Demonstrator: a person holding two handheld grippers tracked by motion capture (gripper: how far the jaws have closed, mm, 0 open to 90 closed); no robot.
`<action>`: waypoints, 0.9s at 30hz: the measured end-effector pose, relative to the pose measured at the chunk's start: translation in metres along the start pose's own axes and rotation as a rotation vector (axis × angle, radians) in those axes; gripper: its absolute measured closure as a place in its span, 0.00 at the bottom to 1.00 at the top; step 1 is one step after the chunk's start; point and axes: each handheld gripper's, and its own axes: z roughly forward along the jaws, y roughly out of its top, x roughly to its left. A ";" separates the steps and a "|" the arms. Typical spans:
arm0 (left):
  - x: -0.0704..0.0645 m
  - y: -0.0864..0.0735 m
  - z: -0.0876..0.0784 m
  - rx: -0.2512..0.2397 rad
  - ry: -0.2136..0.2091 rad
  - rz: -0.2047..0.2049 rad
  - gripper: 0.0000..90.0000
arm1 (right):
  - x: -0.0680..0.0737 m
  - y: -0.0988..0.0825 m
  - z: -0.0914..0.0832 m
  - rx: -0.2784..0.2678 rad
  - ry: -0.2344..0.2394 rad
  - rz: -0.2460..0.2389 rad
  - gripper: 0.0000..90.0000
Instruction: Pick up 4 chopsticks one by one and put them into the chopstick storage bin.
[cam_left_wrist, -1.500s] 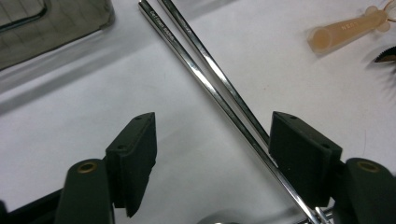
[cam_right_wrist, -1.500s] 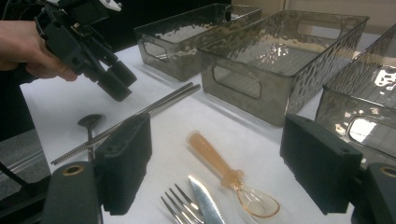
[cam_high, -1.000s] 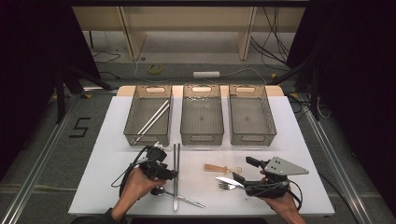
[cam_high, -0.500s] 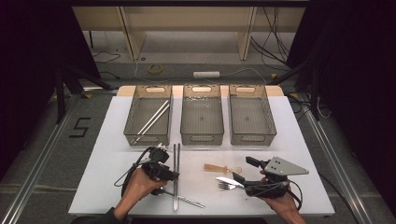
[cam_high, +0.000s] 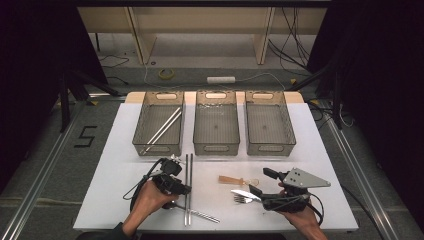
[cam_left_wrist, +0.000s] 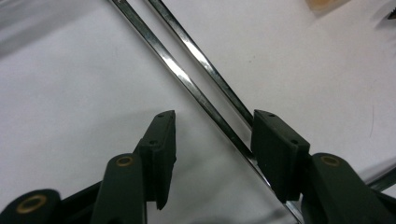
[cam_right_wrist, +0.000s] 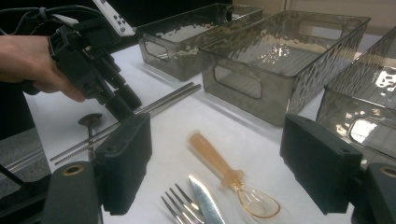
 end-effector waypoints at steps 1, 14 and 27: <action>0.000 0.000 0.000 0.001 0.002 0.001 0.56 | 0.000 0.000 0.000 0.001 0.000 0.000 0.29; -0.001 0.000 0.000 0.017 0.037 0.026 0.67 | 0.000 0.000 0.000 0.000 0.002 0.001 0.29; -0.002 0.000 0.000 0.022 0.076 0.037 0.77 | 0.000 0.000 0.001 0.001 0.000 -0.002 0.29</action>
